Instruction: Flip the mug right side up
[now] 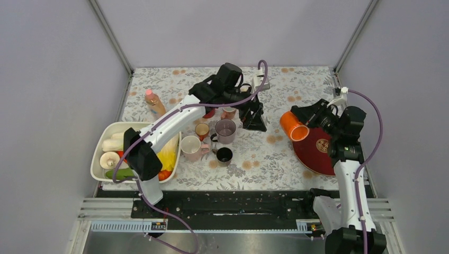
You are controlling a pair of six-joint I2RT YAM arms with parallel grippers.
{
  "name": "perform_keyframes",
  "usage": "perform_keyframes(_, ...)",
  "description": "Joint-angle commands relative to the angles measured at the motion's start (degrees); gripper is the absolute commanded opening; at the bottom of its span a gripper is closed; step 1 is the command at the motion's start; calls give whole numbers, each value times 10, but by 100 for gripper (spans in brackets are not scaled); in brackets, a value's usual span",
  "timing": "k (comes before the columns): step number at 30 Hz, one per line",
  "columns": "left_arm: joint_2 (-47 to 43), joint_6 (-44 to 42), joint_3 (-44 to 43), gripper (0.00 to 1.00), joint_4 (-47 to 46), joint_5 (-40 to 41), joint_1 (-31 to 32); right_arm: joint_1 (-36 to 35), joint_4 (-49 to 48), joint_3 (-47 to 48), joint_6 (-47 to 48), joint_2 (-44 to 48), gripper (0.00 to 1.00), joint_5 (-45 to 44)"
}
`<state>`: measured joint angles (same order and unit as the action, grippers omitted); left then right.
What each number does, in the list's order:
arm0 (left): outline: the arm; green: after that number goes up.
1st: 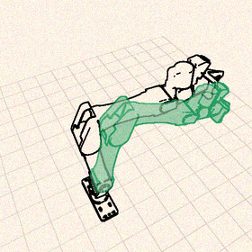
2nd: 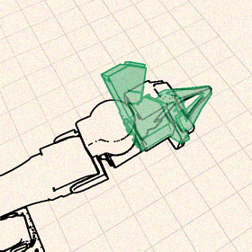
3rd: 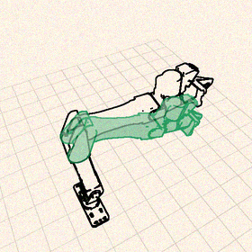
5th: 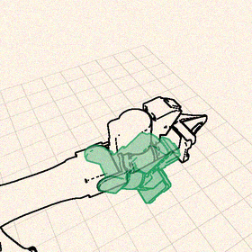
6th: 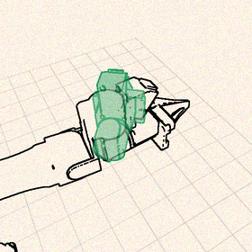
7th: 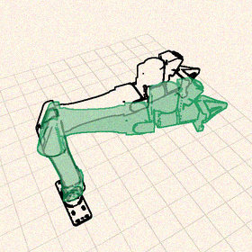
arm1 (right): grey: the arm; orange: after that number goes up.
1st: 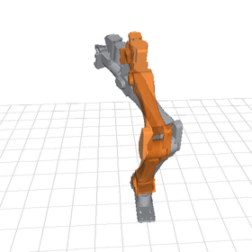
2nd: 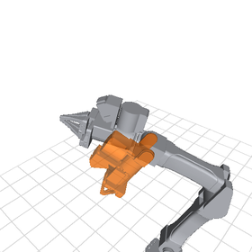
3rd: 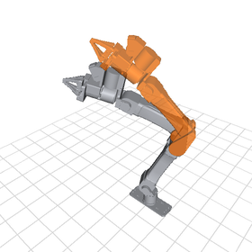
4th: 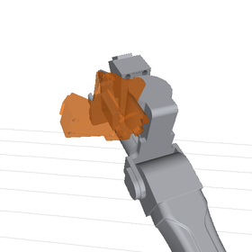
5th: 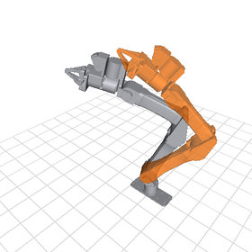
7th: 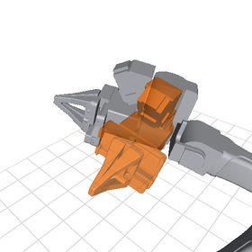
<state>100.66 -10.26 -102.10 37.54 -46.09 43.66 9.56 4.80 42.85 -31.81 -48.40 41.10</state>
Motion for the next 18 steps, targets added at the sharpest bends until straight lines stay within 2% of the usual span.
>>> perform_keyframes(1, 47, 114, -44, 99, -102, -128, 0, -14, -104, 37, -66, 33, 0, 69)
perform_keyframes(11, 125, 262, -123, 99, -200, -194, 1, -22, -158, 45, -118, 48, 0, 99)
perform_keyframes(16, 148, 291, -140, 99, -225, -207, 0, -23, -188, 44, -140, 46, 0, 112)
perform_keyframes(18, 153, 316, -138, 95, -246, -226, 0, -23, -196, 44, -144, 45, 0, 113)
